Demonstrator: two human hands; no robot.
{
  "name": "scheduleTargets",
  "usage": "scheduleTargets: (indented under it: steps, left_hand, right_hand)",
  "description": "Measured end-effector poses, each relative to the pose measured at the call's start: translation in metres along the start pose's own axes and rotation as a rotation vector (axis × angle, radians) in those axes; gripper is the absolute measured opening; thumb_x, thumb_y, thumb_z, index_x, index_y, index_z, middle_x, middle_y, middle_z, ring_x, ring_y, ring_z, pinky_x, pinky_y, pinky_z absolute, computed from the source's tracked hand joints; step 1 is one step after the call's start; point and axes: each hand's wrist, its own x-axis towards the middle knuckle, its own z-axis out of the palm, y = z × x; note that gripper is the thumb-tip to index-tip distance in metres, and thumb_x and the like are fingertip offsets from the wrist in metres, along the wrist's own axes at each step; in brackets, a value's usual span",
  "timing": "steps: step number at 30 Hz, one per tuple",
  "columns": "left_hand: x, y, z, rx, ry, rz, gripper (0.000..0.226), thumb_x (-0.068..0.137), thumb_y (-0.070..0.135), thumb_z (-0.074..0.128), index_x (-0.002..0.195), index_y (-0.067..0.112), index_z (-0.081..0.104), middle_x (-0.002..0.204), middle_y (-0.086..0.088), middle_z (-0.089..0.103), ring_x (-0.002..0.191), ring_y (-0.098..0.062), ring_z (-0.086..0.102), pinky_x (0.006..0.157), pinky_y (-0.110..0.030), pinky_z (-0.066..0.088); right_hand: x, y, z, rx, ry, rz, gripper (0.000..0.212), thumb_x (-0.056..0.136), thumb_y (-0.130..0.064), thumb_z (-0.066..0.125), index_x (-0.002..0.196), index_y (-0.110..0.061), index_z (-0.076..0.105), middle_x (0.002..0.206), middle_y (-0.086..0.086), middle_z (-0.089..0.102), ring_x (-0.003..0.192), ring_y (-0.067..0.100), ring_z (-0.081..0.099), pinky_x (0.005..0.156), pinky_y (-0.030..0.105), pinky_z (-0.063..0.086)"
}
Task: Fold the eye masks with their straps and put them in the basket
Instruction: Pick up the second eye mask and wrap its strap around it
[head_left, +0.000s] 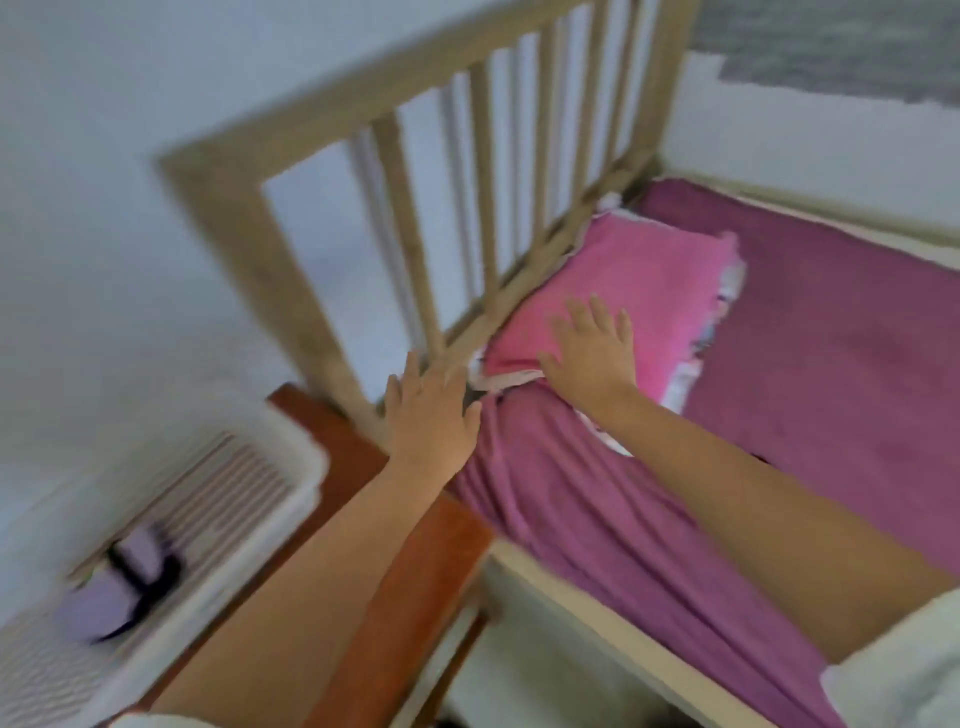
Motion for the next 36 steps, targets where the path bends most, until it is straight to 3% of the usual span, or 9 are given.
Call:
scheduleTargets:
  steps: [7, 13, 19, 23, 26, 31, 34, 36]
  left_hand:
    - [0.029, 0.242, 0.090, -0.017, -0.170, 0.263, 0.049, 0.093, 0.032, 0.036, 0.139, 0.017, 0.025, 0.154, -0.007, 0.018, 0.144, -0.029, 0.004, 0.115, -0.048, 0.014]
    - [0.037, 0.324, 0.159, 0.021, -0.338, 0.326, 0.051, 0.094, 0.036, 0.033, 0.141, 0.021, 0.018, 0.156, -0.003, 0.014, 0.144, -0.026, 0.002, 0.117, -0.046, 0.010]
    - [0.047, 0.329, 0.245, -0.015, -0.511, 0.263, 0.052, 0.095, 0.036, 0.034, 0.141, 0.017, 0.019, 0.155, -0.006, 0.018, 0.144, -0.026, 0.009, 0.114, -0.041, 0.023]
    - [0.049, 0.316, 0.303, -0.135, -0.636, 0.166, 0.054, 0.095, 0.030, 0.037, 0.141, 0.010, 0.018, 0.154, -0.014, 0.016, 0.142, -0.027, 0.017, 0.112, -0.039, 0.027]
    - [0.050, 0.306, 0.334, -0.252, -0.682, 0.130, 0.054, 0.095, 0.029, 0.037, 0.141, 0.011, 0.016, 0.154, -0.012, 0.015, 0.141, -0.024, 0.023, 0.108, -0.036, 0.033]
    - [0.052, 0.301, 0.356, -0.472, -0.601, 0.187, 0.056, 0.090, 0.027, 0.047, 0.138, 0.007, 0.025, 0.149, -0.001, 0.021, 0.134, -0.003, 0.017, 0.101, -0.004, 0.013]
    - [0.061, 0.298, 0.358, -0.528, -0.595, 0.238, 0.063, 0.082, 0.033, 0.043, 0.136, 0.005, 0.030, 0.140, 0.006, 0.020, 0.127, 0.008, 0.015, 0.095, 0.012, 0.007]
    - [0.071, 0.299, 0.358, -0.524, -0.584, 0.254, 0.057, 0.083, 0.017, 0.050, 0.135, 0.005, 0.031, 0.138, 0.007, 0.022, 0.128, 0.005, 0.019, 0.094, 0.012, 0.009]
  right_hand:
    - [-0.085, 0.272, -0.016, 0.004, -0.064, 0.384, 0.051, 0.094, -0.031, 0.034, 0.141, -0.017, 0.023, 0.156, 0.005, 0.013, 0.144, 0.026, 0.001, 0.117, 0.050, 0.003]
    - [-0.139, 0.389, 0.017, 0.031, -0.212, 0.582, 0.051, 0.094, -0.030, 0.034, 0.141, -0.016, 0.021, 0.156, 0.005, 0.013, 0.145, 0.025, 0.001, 0.117, 0.048, 0.004]
    - [-0.153, 0.418, 0.097, 0.112, -0.412, 0.593, 0.055, 0.093, -0.032, 0.035, 0.142, -0.016, 0.017, 0.156, 0.006, 0.011, 0.145, 0.025, 0.001, 0.118, 0.047, 0.003]
    - [-0.146, 0.412, 0.161, 0.192, -0.573, 0.535, 0.062, 0.091, -0.037, 0.042, 0.143, -0.019, 0.012, 0.157, 0.007, 0.008, 0.144, 0.024, 0.003, 0.119, 0.045, 0.005]
    - [-0.131, 0.406, 0.204, 0.271, -0.605, 0.501, 0.067, 0.089, -0.036, 0.047, 0.143, -0.019, 0.011, 0.156, 0.009, 0.007, 0.144, 0.024, 0.006, 0.118, 0.043, 0.008]
    - [-0.106, 0.405, 0.247, 0.369, -0.487, 0.446, 0.069, 0.085, -0.030, 0.055, 0.143, -0.021, 0.017, 0.157, 0.008, 0.004, 0.144, 0.026, 0.005, 0.118, 0.045, 0.006]
    - [-0.093, 0.406, 0.259, 0.483, -0.321, 0.428, 0.060, 0.076, -0.017, 0.066, 0.131, -0.005, 0.044, 0.147, 0.021, 0.032, 0.137, 0.040, 0.026, 0.115, 0.056, 0.020]
    - [-0.086, 0.408, 0.265, 0.595, -0.195, 0.514, 0.042, 0.072, -0.006, 0.066, 0.111, 0.006, 0.059, 0.125, 0.029, 0.055, 0.123, 0.046, 0.045, 0.107, 0.045, 0.035]
